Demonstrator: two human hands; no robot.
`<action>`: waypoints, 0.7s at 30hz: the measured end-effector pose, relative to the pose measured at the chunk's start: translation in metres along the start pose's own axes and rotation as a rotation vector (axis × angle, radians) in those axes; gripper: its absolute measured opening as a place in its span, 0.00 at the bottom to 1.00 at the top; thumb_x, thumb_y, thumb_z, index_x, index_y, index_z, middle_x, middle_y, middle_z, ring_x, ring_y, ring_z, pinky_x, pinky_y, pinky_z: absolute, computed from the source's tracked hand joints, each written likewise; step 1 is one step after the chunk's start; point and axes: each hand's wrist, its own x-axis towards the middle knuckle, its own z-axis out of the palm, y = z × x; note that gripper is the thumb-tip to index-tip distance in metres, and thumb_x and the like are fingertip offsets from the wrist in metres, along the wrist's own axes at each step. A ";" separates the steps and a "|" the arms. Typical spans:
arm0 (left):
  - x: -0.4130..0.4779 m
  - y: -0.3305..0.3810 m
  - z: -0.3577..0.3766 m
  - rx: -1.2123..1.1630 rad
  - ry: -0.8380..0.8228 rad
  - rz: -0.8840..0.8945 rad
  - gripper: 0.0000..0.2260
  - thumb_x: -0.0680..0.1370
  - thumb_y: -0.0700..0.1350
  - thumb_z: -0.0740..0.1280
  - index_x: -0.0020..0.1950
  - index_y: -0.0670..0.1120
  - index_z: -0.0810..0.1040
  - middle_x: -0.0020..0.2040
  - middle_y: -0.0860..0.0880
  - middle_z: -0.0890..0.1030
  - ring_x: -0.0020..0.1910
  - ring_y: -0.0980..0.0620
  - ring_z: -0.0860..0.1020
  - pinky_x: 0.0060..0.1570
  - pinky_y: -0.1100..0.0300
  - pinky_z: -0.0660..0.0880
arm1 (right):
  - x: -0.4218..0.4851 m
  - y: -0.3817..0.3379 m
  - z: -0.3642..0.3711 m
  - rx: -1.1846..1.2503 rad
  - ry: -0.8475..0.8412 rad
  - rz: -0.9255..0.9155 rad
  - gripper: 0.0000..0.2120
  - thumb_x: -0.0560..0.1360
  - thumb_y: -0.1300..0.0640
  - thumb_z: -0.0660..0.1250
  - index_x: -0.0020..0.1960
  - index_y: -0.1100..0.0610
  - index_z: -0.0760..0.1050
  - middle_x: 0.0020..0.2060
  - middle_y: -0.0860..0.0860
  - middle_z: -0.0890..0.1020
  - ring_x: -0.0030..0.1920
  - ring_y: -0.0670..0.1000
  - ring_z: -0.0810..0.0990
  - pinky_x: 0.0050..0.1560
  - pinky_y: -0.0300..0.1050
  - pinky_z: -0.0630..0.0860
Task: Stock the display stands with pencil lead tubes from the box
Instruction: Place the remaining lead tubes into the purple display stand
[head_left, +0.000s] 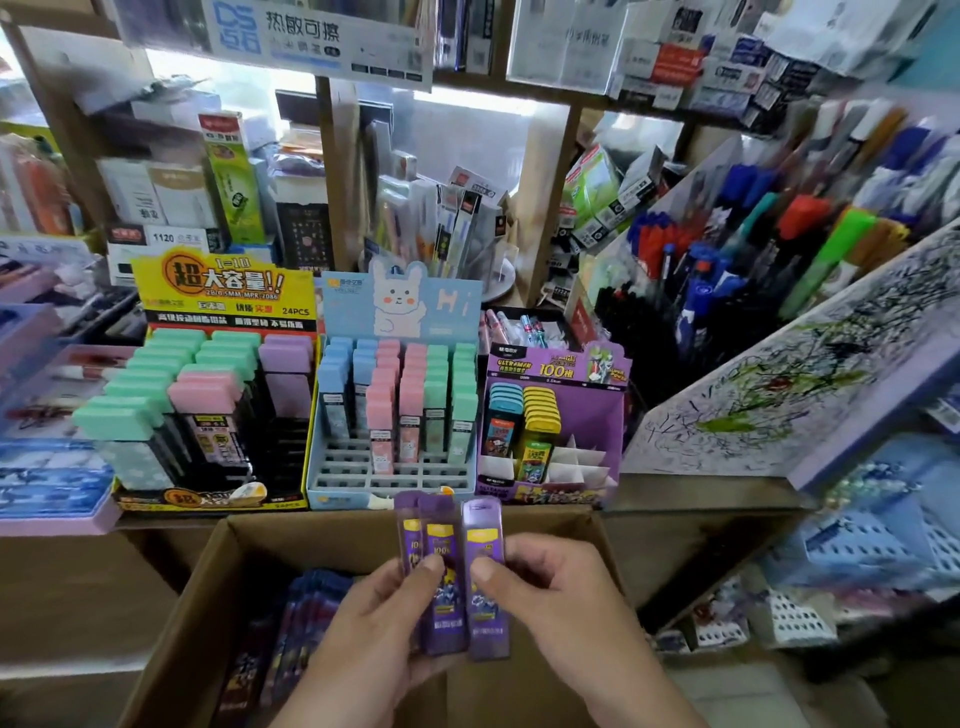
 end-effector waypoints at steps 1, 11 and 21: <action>0.001 0.000 0.000 0.021 0.011 0.008 0.08 0.79 0.47 0.69 0.55 0.47 0.83 0.47 0.41 0.88 0.45 0.42 0.88 0.41 0.48 0.84 | 0.001 0.002 -0.003 0.014 0.019 -0.003 0.04 0.78 0.55 0.74 0.50 0.48 0.87 0.45 0.51 0.89 0.50 0.55 0.87 0.56 0.58 0.83; 0.001 0.004 -0.003 -0.013 -0.018 -0.031 0.08 0.79 0.46 0.68 0.50 0.43 0.86 0.45 0.37 0.87 0.36 0.43 0.87 0.32 0.55 0.84 | 0.020 0.000 -0.065 0.006 0.483 -0.176 0.10 0.78 0.68 0.70 0.43 0.56 0.84 0.33 0.54 0.85 0.31 0.46 0.80 0.32 0.37 0.77; 0.005 0.001 -0.005 -0.013 -0.051 -0.056 0.10 0.79 0.45 0.68 0.52 0.42 0.86 0.46 0.37 0.87 0.35 0.44 0.86 0.33 0.55 0.83 | 0.063 -0.029 -0.096 -0.227 0.639 -0.303 0.08 0.78 0.65 0.70 0.46 0.53 0.81 0.34 0.47 0.85 0.33 0.47 0.84 0.32 0.35 0.79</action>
